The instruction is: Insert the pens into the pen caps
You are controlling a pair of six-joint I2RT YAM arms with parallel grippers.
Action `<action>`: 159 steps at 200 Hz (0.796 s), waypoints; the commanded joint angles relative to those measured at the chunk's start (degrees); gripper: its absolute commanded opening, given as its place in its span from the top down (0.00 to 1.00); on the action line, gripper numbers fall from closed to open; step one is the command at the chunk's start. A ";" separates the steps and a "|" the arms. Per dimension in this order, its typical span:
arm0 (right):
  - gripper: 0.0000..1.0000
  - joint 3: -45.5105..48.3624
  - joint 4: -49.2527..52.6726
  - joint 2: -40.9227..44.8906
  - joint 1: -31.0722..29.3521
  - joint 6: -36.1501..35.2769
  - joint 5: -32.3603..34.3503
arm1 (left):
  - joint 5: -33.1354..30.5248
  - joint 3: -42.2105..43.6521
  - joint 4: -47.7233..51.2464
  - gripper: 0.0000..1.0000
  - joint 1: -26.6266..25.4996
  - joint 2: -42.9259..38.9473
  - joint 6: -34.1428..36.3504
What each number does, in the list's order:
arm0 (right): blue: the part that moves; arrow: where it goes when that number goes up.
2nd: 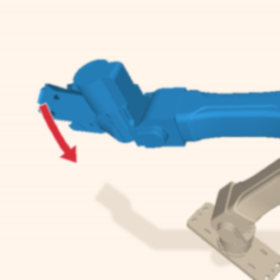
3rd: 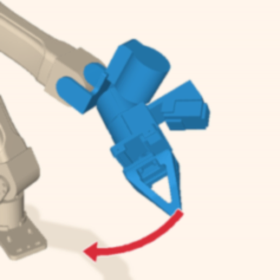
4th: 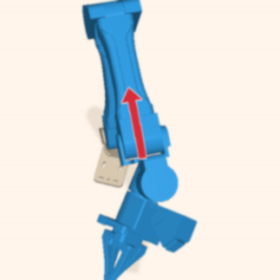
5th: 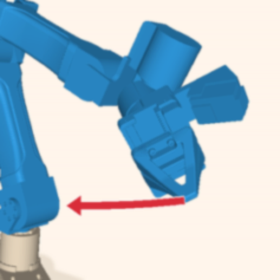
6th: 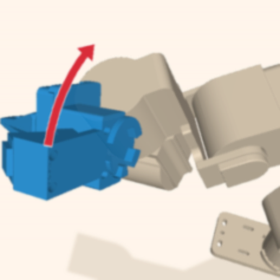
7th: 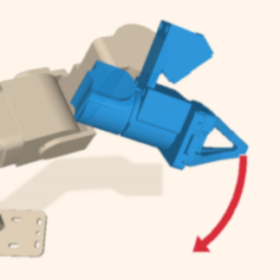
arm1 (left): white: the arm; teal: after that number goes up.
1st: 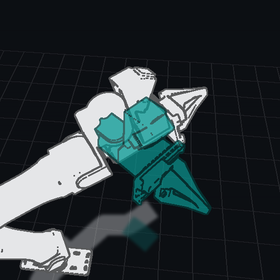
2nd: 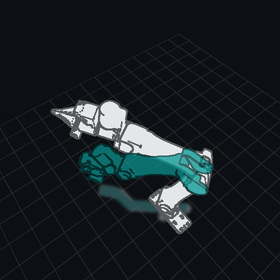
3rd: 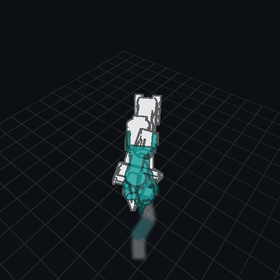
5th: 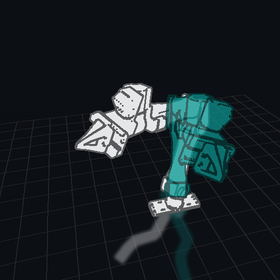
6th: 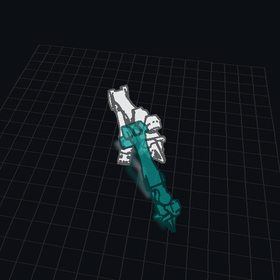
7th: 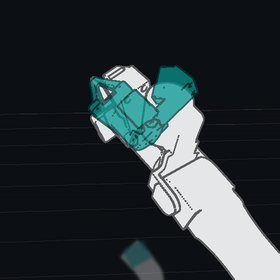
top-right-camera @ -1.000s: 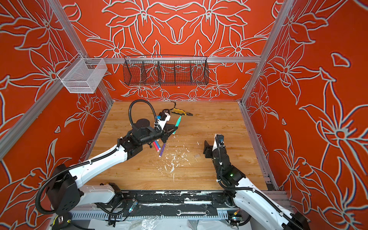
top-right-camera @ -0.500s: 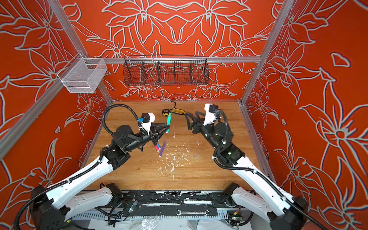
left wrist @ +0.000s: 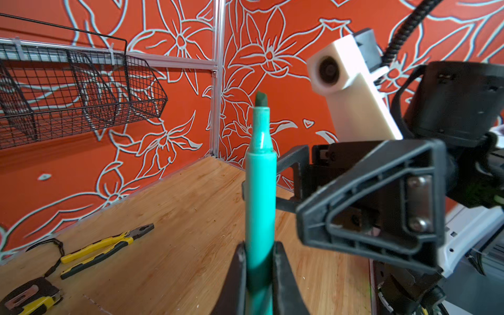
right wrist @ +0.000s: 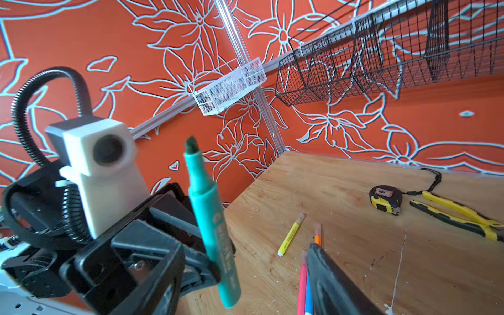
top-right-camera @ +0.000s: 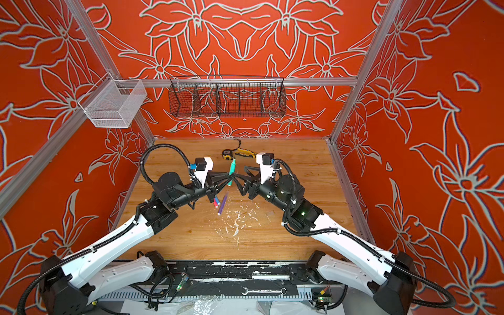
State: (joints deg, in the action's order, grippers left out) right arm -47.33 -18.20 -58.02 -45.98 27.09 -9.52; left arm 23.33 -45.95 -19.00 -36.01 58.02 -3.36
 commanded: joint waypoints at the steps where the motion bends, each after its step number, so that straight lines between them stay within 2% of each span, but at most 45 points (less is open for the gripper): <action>1: 0.29 -1.51 -2.67 -0.03 -0.68 0.24 -2.26 | 1.87 -0.10 -0.16 1.00 -0.03 -0.98 1.75; 30: 0.30 -1.10 -3.50 -0.33 -0.84 0.07 -1.35 | 3.92 -0.10 -0.07 1.00 -0.01 -0.98 2.35; 61: 0.34 -1.23 -3.58 -0.65 -0.79 0.42 -1.20 | 12.34 -0.11 -0.86 1.00 -0.07 0.39 5.03; 78: 0.38 -0.94 -3.60 -0.27 -0.83 0.51 -0.87 | 12.50 -0.26 -1.47 1.00 -0.20 1.72 5.25; 114: 0.57 0.13 -4.23 0.91 -0.83 0.55 0.11 | 11.47 -0.54 -0.74 1.00 -0.20 2.25 6.15; 159: 0.82 -0.66 -3.42 0.21 -0.85 0.15 -0.50 | 14.31 -0.38 -0.01 1.00 -0.20 1.91 7.66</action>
State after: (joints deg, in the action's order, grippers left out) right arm -47.29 -20.84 -58.00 -46.85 27.24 -10.57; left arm 34.02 -45.95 -18.28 -36.05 60.55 2.04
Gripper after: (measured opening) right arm 0.255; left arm 0.117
